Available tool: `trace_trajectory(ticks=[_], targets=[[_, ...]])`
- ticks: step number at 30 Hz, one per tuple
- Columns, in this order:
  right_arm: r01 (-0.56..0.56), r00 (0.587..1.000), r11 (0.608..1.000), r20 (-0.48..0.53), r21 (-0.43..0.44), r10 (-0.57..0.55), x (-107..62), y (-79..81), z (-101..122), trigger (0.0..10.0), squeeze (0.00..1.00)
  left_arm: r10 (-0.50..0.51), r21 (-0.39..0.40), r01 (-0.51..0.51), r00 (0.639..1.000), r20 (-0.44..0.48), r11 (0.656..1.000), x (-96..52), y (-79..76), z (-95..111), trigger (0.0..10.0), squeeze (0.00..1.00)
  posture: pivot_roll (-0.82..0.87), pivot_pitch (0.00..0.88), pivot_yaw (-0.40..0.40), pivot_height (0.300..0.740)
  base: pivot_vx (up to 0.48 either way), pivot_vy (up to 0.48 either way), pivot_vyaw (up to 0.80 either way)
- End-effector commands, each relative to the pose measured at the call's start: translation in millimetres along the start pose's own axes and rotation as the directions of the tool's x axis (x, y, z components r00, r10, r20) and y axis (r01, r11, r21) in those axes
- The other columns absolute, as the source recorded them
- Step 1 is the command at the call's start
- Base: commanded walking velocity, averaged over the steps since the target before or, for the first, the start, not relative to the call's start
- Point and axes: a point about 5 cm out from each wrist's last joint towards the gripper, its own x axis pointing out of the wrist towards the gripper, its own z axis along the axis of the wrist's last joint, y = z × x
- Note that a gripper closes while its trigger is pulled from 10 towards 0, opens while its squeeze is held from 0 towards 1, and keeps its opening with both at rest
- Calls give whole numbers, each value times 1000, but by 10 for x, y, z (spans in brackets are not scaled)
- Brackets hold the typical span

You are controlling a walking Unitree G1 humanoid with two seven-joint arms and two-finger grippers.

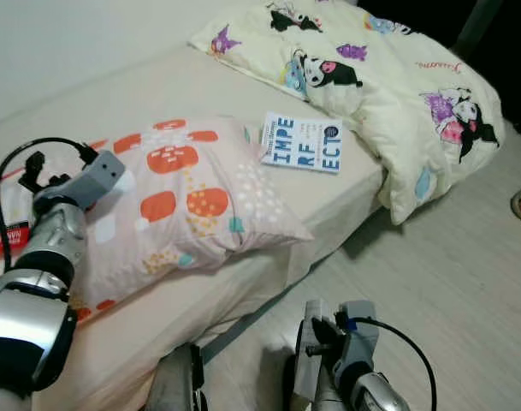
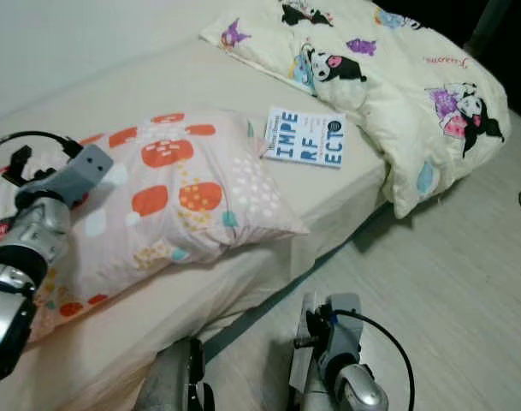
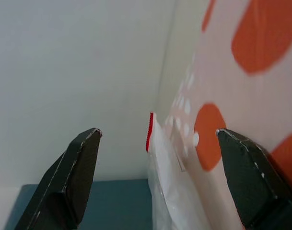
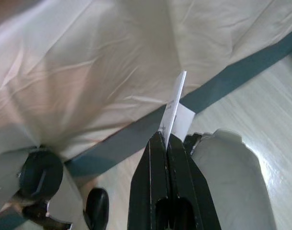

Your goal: Clean up the room

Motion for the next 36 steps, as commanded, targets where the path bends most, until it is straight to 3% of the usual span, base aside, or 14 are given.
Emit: trace_trajectory(ticks=[1, 5, 8, 11, 19, 25, 26, 27, 28, 29, 36], targets=[[2, 998, 999, -65, 33, 0, -81, 35, -139, 10000, 0, -20, 63, 23, 999, -51, 998, -14, 23, -195, 10000, 0, -132, 412, 23, 606, 0, 0, 0], [3, 998, 999, -65, 34, -1, -96, 38, -133, 10000, 0, -17, 74, 21, 998, -54, 997, -12, 37, -216, 10000, 0, -132, 412, 23, 606, 0, 0, 0], [17, 998, 999, -61, 40, -15, -182, 49, -92, 10000, 0, -14, 147, 28, 995, -99, 989, -2, 121, -358, 10000, 0, -147, 452, 36, 606, 0, 0, 0], [27, 998, 999, -58, 41, -24, -217, 45, -67, 10000, 0, 3, 159, 17, 993, -121, 987, 12, 176, -390, 10000, 0, -149, 455, 39, 606, 0, 0, 0], [41, 997, 998, -60, 44, -39, -273, 39, -15, 10000, 0, 41, 129, -17, 982, -182, 991, 35, 278, -450, 10000, 0, -158, 465, 43, 606, 0, 0, 0], [44, 998, 998, -48, 40, -42, -288, 36, 55, 10000, 0, 45, 66, -25, 948, -314, 997, -7, 364, -711, 10000, 0, -159, 474, 39, 606, 0, 0, 0], [46, 998, 998, -48, 40, -45, -293, 35, 67, 10000, 0, 33, 52, -16, 938, -345, 999, -37, 349, -787, 1843, 0, -158, 473, 39, 606, 0, 0, 0], [48, 998, 998, -48, 40, -46, -297, 35, 75, 10000, 0, 24, 43, -8, 929, -369, 999, -62, 334, -847, 824, 0, -158, 473, 39, 606, 0, 0, 0], [48, 998, 998, -48, 40, -46, -297, 35, 75, 10000, 0, 24, 43, -8, 929, -369, 999, -62, 334, -847, 824, 0, -158, 473, 39, 606, 0, 0, 0], [48, 998, 998, -49, 40, -46, -300, 37, 80, 10000, 0, 17, 30, -5, 922, -387, 1000, -82, 322, -890, 0, 0, -158, 473, 39, 606, 0, 0, 0], [51, 997, 998, -57, 40, -49, -281, 35, 127, 10000, 0, -20, -24, 10, 892, -451, 1000, -169, 224, -1019, 0, 0, -158, 454, 37, 606, 0, 0, 0]])
